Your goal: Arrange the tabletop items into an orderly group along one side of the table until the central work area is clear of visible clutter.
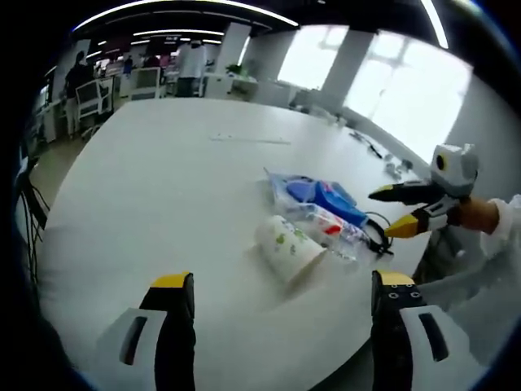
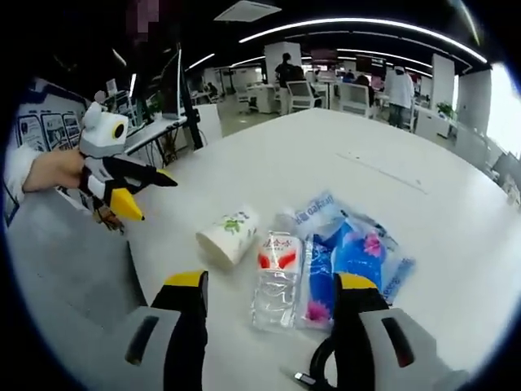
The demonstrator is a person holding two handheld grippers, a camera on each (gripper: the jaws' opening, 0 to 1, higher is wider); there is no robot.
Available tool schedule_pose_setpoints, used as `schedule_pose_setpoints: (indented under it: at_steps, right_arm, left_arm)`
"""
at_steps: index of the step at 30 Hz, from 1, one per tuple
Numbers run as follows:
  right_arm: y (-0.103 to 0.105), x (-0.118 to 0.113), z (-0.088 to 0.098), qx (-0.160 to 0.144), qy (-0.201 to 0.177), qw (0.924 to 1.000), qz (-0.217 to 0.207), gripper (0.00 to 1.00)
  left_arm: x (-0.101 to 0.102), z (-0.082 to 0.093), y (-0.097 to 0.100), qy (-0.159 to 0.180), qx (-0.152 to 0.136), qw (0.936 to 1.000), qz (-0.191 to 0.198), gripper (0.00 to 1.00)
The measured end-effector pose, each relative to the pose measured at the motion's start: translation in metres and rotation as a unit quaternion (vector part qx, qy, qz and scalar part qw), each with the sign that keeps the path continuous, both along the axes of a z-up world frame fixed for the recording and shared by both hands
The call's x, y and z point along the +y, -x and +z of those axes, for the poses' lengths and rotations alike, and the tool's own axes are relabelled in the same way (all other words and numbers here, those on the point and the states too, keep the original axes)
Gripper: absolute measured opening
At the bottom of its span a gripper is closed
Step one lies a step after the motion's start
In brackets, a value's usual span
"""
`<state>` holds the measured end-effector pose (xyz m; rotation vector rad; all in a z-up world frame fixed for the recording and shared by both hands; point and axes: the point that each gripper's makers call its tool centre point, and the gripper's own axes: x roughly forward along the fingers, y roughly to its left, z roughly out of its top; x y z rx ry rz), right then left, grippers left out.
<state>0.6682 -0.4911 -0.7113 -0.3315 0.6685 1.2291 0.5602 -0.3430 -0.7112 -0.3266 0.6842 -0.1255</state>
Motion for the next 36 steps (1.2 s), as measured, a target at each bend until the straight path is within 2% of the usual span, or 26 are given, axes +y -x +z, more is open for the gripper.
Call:
schedule_pose_setpoints:
  at_steps: [24,36]
  right_arm:
    - [0.004,0.021,-0.034,0.027,0.054,0.9979,0.024,0.59]
    - [0.005,0.022,-0.047,0.043,0.080,0.9955,0.027,0.59]
  left_arm:
    - [0.000,0.003,-0.003,0.005,-0.006,1.0000,-0.001,0.85]
    - [-0.002,0.006,-0.005,0.007,-0.011,0.9999,-0.002,0.84]
